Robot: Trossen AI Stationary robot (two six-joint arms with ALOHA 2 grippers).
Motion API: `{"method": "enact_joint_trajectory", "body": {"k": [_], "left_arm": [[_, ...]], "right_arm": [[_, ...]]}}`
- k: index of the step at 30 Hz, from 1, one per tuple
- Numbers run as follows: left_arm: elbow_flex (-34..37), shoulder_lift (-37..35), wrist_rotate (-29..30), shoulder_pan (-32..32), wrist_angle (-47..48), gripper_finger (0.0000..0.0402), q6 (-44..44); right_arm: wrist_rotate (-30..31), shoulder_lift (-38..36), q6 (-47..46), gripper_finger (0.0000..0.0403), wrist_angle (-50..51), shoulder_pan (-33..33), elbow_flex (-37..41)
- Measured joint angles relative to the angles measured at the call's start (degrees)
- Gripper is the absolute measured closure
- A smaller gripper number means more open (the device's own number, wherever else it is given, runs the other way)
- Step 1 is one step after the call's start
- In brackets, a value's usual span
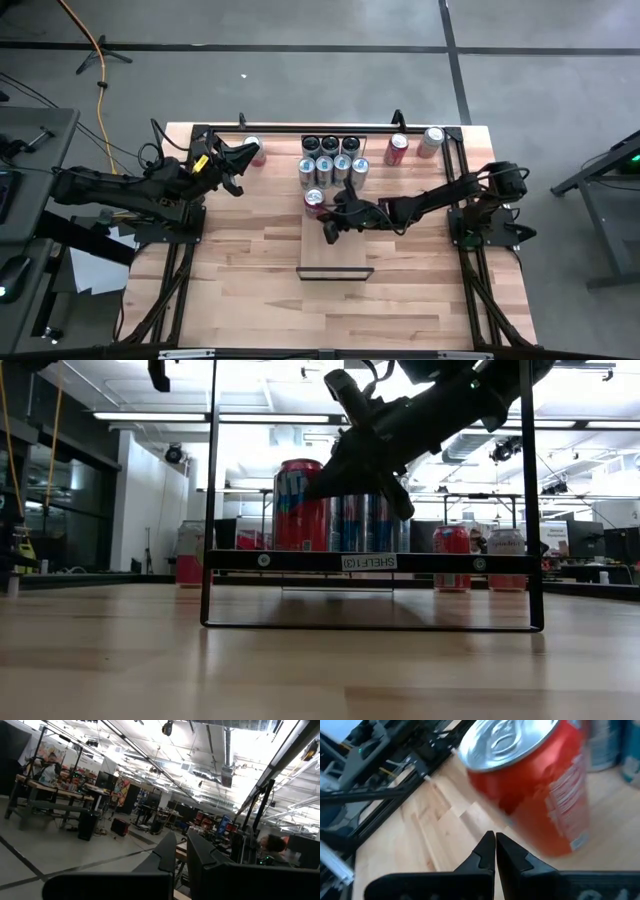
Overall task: Place canned beverage on shelf
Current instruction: Put the left red soda can on the shelf
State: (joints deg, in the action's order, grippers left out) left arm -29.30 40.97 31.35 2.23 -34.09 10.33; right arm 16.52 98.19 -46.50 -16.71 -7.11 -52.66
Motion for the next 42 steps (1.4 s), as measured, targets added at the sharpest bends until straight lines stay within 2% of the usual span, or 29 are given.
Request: {"method": "enact_joint_trajectory", "body": {"k": [6, 13, 27, 31, 36, 42], "left_arm": [[0.0, 0.0, 0.0, 0.0, 0.0, 0.0401, 0.0], [0.0, 0.0, 0.8, 0.0, 0.0, 0.0401, 0.0], [0.0, 0.0, 2.5, 0.0, 0.0, 0.0401, 0.0], [0.0, 0.0, 2.5, 0.0, 0.1, 0.0401, 0.1], [0.0, 0.2, 2.4, 0.9, 11.9, 0.0401, 2.3], [0.0, 3.9, 2.3, 4.5, 29.8, 0.0401, 14.2]], "right_arm": [[4.0, 0.0, 1.9, 0.0403, 0.3, 0.4, 0.0], [3.8, 0.0, 4.5, 0.0403, -1.3, 3.1, 0.0], [0.9, 0.1, 8.0, 0.0403, -5.9, 5.3, 0.0], [-5.1, -0.3, 12.3, 0.0403, -6.6, 5.3, 0.0], [-7.4, -4.8, 16.9, 0.0403, 0.1, 5.2, 0.0], [-5.9, -10.9, 19.4, 0.0403, 11.6, 7.5, 0.0]]}}
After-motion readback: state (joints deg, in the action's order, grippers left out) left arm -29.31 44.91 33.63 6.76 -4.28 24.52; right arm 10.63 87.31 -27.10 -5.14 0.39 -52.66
